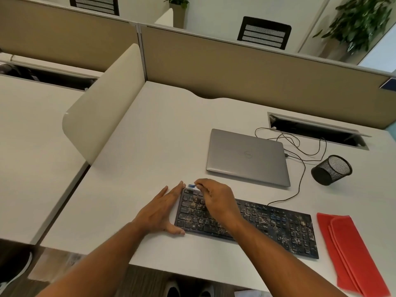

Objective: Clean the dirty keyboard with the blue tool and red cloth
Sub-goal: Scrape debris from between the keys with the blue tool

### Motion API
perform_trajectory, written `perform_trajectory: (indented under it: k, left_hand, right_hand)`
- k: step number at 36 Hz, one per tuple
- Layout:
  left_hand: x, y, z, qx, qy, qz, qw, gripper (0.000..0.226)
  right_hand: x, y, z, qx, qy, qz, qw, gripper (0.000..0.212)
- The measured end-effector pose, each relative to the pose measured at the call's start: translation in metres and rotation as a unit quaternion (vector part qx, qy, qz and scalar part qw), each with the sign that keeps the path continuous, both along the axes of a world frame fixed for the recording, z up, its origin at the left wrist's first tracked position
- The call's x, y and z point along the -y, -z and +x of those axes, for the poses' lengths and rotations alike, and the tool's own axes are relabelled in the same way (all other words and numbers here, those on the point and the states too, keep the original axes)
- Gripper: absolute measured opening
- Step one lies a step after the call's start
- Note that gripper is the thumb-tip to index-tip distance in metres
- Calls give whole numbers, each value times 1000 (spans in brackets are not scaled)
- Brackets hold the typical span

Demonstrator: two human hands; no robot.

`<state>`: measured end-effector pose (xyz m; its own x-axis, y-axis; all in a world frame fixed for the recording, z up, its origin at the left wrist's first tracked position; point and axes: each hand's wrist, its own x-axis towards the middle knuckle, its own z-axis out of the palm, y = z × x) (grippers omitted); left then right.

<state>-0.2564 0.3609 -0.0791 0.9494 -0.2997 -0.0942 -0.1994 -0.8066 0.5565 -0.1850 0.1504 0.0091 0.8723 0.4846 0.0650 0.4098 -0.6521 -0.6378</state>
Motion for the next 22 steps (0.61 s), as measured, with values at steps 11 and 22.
perform_trajectory:
  k: [11, 22]
  left_hand:
    - [1, -1, 1, -2, -2, -5, 1000, 146]
    - [5, -7, 0, -26, -15, -4, 1000, 145]
  right_hand:
    - [-9, -5, -1, 17, -39, -32, 999, 20]
    - [-7, -6, 11, -6, -24, -22, 999, 20]
